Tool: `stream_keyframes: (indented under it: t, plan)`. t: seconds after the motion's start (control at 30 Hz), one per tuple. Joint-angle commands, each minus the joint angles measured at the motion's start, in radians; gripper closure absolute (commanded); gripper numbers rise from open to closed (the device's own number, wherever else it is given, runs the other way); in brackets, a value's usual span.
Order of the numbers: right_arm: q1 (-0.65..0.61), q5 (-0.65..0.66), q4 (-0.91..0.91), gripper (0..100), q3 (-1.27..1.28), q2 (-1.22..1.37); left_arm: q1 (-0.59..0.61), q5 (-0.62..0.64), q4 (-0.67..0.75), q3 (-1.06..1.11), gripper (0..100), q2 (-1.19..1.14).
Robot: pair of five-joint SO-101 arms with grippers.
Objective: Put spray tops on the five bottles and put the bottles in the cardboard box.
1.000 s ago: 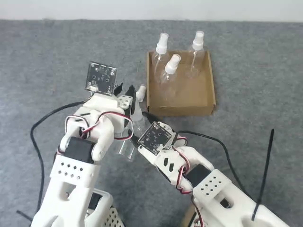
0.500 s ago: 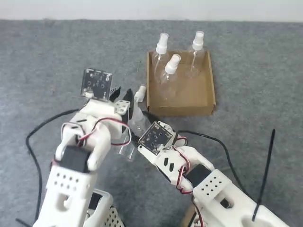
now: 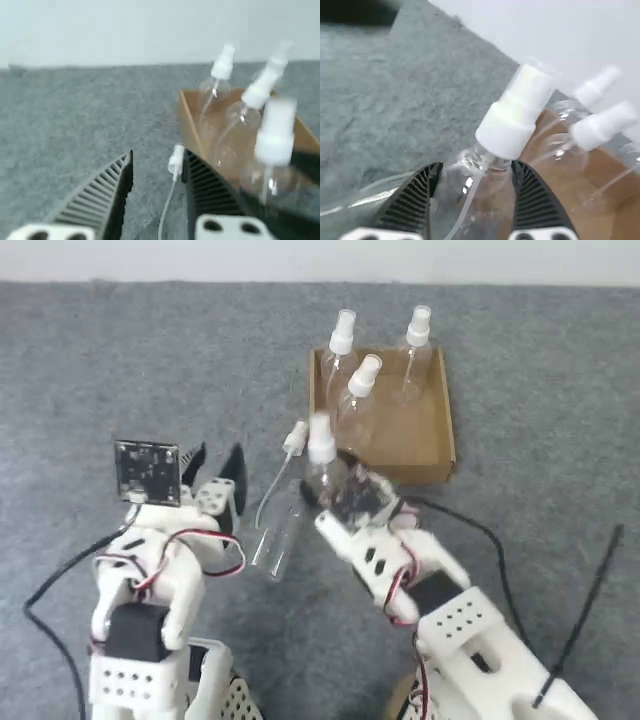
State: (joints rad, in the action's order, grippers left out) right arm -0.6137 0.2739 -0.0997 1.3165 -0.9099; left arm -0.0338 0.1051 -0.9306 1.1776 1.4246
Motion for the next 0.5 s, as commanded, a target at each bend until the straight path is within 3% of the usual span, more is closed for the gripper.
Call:
stream_keyframes:
  t: [0.0,0.13,0.33,0.47]
  plan:
    - [0.036,-0.014,-0.183,99.3,-0.284,-0.024,-0.097,-0.068,0.041,0.041,80,0.044]
    - [0.041,-0.012,-0.323,99.3,-0.463,-0.022,-0.222,-0.121,0.037,0.071,80,0.051]
    - [0.036,-0.029,-0.526,99.3,-0.661,0.113,-0.241,-0.126,0.025,0.076,72,0.052]
    - [0.035,-0.152,-0.575,99.3,-0.724,0.232,-0.241,-0.126,0.020,0.076,69,0.052]
